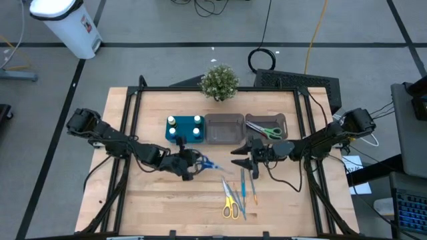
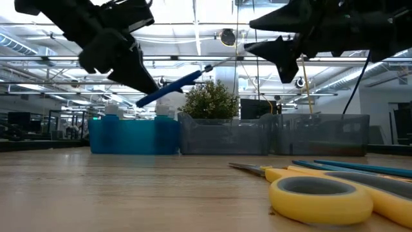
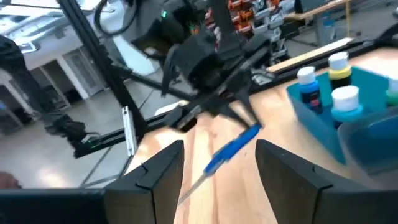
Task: Pick & Place Paint Supplies
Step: Put the blue scissor into the right black bin
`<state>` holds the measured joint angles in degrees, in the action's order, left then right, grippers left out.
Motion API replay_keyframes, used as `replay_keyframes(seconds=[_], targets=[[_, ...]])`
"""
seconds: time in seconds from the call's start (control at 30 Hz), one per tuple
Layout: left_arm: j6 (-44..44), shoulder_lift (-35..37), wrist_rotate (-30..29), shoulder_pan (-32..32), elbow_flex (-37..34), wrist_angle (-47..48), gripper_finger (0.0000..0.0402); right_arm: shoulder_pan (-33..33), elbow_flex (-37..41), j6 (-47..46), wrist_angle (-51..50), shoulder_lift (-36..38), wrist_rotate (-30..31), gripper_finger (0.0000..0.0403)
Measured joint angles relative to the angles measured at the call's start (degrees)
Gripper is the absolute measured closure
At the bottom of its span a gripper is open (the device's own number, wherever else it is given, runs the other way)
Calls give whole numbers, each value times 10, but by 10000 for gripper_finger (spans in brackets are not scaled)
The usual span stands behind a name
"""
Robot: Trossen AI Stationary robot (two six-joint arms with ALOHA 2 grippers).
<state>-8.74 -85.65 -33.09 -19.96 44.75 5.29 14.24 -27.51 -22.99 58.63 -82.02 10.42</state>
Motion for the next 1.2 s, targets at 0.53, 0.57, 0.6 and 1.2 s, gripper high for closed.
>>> replay_keyframes(seconds=[0.53,0.57,0.6,1.2], targets=[[70,0,-82,-34,28,-53,381,4,-37,19,-79,0,-42,212],[79,0,-85,-34,31,-73,381,5,-37,28,-80,0,-42,213],[92,0,-85,-34,32,-101,381,5,-37,37,-81,0,-42,214],[106,-2,-211,-18,33,-281,381,59,-73,292,61,-64,151,190]])
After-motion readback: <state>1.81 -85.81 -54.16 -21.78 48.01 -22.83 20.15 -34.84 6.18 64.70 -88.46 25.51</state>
